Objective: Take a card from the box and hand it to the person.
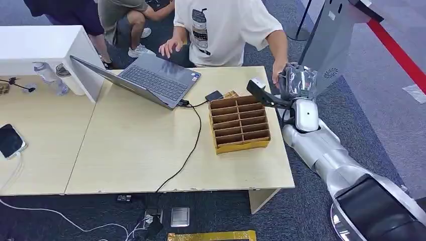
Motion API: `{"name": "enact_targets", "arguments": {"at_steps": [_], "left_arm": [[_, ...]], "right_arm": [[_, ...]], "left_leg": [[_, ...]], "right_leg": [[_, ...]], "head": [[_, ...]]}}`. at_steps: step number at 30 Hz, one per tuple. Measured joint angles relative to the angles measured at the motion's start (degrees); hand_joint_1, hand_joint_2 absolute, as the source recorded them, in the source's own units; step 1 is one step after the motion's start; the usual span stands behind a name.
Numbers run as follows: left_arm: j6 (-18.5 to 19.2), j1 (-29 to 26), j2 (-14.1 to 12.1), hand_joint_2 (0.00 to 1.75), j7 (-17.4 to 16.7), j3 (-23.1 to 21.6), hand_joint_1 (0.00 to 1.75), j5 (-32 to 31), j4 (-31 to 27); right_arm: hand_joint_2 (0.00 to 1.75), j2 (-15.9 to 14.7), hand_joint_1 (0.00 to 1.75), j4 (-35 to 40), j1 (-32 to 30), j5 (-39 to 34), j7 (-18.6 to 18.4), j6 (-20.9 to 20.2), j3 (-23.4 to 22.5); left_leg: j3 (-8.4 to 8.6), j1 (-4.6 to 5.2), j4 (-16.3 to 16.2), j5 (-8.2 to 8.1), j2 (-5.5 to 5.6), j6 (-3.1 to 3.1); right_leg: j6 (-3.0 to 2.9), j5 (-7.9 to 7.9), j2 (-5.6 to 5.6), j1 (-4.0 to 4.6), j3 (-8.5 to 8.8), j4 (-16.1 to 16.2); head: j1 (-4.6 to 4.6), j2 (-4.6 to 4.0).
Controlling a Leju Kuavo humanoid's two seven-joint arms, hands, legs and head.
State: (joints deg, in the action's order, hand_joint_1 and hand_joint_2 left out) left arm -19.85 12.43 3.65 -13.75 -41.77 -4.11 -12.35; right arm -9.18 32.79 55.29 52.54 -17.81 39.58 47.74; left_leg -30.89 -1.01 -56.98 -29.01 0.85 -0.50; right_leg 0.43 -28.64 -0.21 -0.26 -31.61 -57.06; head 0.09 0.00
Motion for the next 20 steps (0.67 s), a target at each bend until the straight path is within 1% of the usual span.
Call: {"name": "enact_targets", "arguments": {"at_steps": [1,2,5,15,20], "left_arm": [[0.0,0.0,0.0,0.0,0.0,-0.1,0.0,0.0,0.0],[0.0,0.1,0.0,0.0,0.0,-0.1,0.0,0.0,0.0],[0.0,0.1,0.0,0.0,0.0,-0.3,0.0,-0.1,0.0],[0.0,0.0,0.0,0.0,-0.2,-0.5,0.0,0.0,0.0],[0.0,-0.2,0.0,0.0,-0.4,-0.6,0.0,0.2,0.0]], "right_arm": [[1.75,0.1,0.03,-0.1,0.0,0.1,0.0,0.0,0.0],[1.75,0.1,0.0,-0.2,0.0,0.1,0.0,0.0,-0.1],[1.75,0.4,0.0,-0.4,0.0,0.8,-0.5,0.0,-0.6],[1.75,0.4,0.0,-0.4,-0.5,4.1,-0.5,0.0,-1.6],[1.75,0.5,0.0,-0.1,-0.8,5.2,1.3,0.0,-2.4]], "left_leg": [[-0.01,0.0,0.0,0.0,0.0,0.0],[-0.02,0.0,0.0,0.0,0.02,0.0],[-0.02,0.0,0.0,0.0,0.0,0.0],[0.01,0.0,0.0,0.0,-0.02,0.0],[0.0,0.0,0.0,0.0,-0.02,0.0]], "right_leg": [[0.0,0.0,0.0,0.0,-0.01,0.0],[0.0,0.0,-0.01,-0.01,-0.02,0.0],[0.0,0.0,0.0,-0.01,-0.03,0.0],[0.01,0.01,0.01,0.0,-0.01,0.0],[0.01,0.01,0.02,0.0,-0.01,0.0]], "head": [[0.0,0.0],[-0.02,0.0],[-0.04,0.0],[-0.07,0.0],[-0.04,0.0]]}}
